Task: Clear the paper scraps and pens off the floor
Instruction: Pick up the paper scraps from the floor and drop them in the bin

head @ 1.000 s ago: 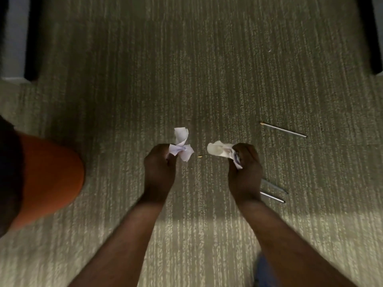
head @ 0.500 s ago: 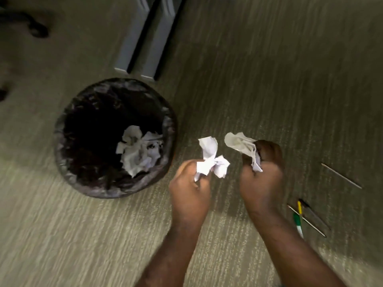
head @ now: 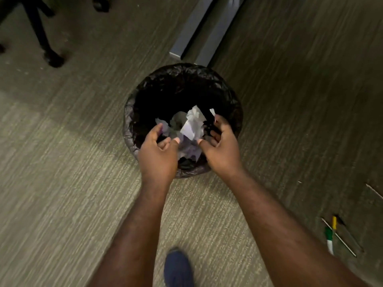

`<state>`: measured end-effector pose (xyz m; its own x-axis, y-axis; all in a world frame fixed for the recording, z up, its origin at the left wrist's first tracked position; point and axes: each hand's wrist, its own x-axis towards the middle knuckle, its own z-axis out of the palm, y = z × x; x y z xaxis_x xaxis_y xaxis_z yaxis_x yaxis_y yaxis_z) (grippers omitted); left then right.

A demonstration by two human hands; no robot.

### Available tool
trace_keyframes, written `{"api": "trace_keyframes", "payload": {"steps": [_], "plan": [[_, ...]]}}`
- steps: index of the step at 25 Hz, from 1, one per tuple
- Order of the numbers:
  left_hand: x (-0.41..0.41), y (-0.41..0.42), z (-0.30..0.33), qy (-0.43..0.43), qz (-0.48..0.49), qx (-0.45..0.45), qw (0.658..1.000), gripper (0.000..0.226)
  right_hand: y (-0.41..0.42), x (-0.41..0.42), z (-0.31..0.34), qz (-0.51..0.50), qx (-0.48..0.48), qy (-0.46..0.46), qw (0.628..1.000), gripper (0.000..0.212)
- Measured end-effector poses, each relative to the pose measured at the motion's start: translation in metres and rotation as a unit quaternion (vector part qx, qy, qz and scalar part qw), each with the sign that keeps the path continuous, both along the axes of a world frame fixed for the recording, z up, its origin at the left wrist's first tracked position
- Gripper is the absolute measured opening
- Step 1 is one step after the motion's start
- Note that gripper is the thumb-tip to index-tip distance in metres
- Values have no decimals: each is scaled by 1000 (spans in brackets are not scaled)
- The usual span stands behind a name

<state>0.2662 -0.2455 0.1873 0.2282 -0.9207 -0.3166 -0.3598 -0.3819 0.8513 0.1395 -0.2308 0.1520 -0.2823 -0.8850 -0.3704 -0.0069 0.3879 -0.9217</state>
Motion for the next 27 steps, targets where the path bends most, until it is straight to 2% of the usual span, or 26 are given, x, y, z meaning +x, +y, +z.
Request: {"api": "trace_keyframes", "payload": {"steps": [4,7,10,14,17,20,23,25,27], "plan": [[-12,37,-8,39,-32,-61,997,38,44,-30,-1,-47,-78,62,994,49],[-43,79,-17,51,-100,-72,991,39,89,-71,-13,-84,-56,127,987,47],[-76,120,-29,61,-147,-33,987,46,125,-103,-18,-120,-33,107,986,44],[-100,154,-43,118,-55,46,990,46,116,-91,-7,-133,-60,30,989,38],[-99,154,-47,129,-26,69,989,43,83,-67,10,-173,-81,-54,980,20],[-86,143,-45,104,-26,75,991,40,50,-45,18,-195,-99,-37,975,9],[-68,134,-38,121,-31,67,990,40,21,-25,23,-140,-106,-3,984,12],[-55,132,-37,118,-45,64,990,39,1,-14,24,-42,-86,93,991,10],[-43,134,-39,113,-59,65,990,37,-15,-5,26,85,-48,142,985,30]]}}
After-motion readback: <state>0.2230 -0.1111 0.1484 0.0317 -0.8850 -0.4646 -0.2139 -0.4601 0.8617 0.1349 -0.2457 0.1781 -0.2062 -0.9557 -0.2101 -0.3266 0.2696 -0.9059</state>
